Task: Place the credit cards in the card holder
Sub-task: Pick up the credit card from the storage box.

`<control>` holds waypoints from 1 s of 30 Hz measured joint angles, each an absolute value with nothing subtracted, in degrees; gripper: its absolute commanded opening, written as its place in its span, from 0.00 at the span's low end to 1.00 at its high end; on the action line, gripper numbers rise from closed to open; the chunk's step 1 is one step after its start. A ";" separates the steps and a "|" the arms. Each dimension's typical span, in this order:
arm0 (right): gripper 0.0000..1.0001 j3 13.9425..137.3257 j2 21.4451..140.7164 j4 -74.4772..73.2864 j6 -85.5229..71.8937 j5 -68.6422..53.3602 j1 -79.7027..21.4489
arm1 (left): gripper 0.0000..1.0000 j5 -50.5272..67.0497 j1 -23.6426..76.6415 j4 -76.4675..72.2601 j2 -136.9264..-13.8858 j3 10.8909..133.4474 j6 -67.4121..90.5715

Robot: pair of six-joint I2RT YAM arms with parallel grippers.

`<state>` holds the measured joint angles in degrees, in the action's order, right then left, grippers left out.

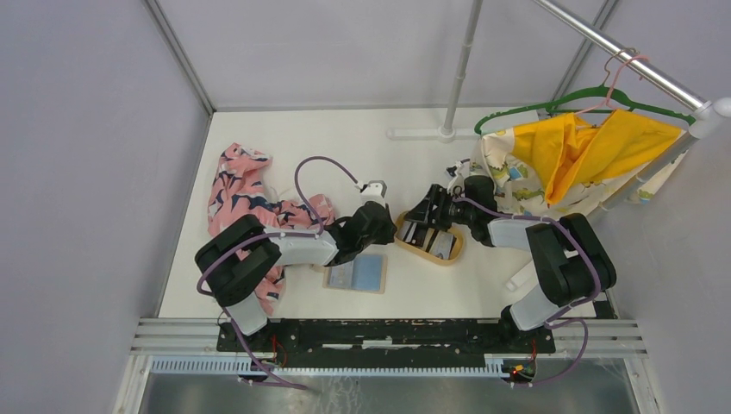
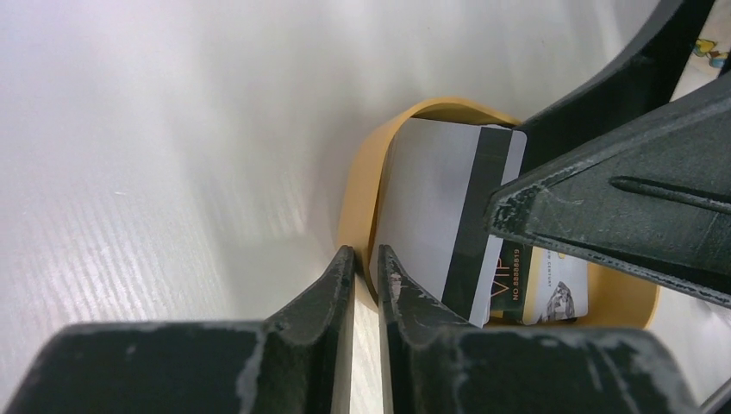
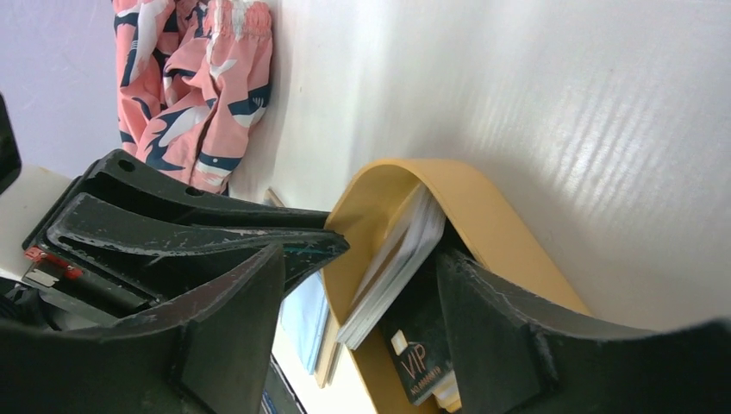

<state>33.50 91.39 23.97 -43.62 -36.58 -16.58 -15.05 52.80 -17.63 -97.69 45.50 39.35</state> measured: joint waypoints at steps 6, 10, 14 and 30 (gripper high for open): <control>0.67 32.86 90.06 22.48 -42.68 -36.21 -15.68 | 0.02 -17.80 53.10 -15.59 -96.57 45.47 40.25; 0.64 32.86 90.11 22.63 -42.63 -36.29 -15.62 | 0.02 -18.06 53.34 -15.33 -96.12 45.47 40.23; 0.54 32.86 90.94 22.94 -42.30 -35.97 -15.46 | 0.02 -18.17 53.76 -15.20 -96.09 45.47 40.21; 0.45 33.43 91.18 20.27 -38.46 -34.15 -15.11 | 0.02 -19.38 54.24 -15.09 -96.05 45.47 40.21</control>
<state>33.43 91.18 20.27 -38.46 -34.15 -15.11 -19.38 54.24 -15.09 -96.05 45.47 40.21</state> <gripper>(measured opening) 0.371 0.119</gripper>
